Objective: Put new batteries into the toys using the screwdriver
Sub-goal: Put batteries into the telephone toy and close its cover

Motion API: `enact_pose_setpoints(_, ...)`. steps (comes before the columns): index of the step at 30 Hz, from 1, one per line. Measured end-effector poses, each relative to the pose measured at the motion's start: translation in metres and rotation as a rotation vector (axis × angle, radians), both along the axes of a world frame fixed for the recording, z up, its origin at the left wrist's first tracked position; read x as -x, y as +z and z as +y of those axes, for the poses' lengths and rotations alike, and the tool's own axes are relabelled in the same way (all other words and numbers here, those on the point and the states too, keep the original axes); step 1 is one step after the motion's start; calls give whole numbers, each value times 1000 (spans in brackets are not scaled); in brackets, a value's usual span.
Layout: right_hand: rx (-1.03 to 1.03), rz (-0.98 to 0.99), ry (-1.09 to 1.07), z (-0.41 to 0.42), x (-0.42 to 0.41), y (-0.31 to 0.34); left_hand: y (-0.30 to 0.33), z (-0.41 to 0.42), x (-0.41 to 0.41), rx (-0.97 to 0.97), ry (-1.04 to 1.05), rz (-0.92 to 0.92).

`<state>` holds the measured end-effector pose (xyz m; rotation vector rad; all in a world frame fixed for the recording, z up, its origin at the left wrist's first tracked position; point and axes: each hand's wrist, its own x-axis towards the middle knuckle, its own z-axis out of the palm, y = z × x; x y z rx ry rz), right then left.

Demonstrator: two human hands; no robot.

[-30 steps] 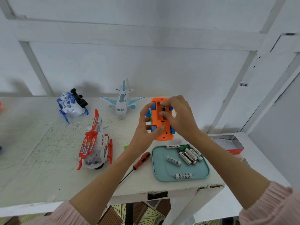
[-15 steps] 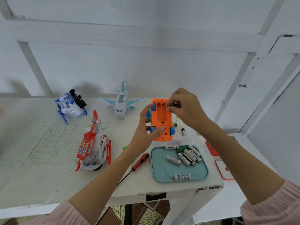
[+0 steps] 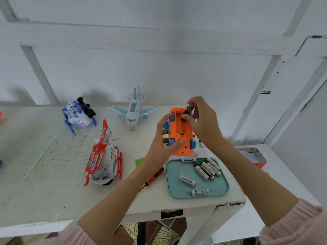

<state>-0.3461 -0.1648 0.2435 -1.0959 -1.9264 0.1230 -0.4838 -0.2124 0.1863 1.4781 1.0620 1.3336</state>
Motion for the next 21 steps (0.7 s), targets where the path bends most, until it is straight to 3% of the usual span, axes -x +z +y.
enact_pose_setpoints(21, -241, -214, 38, -3, -8, -14, 4, -1, 3, -44, 37, -41)
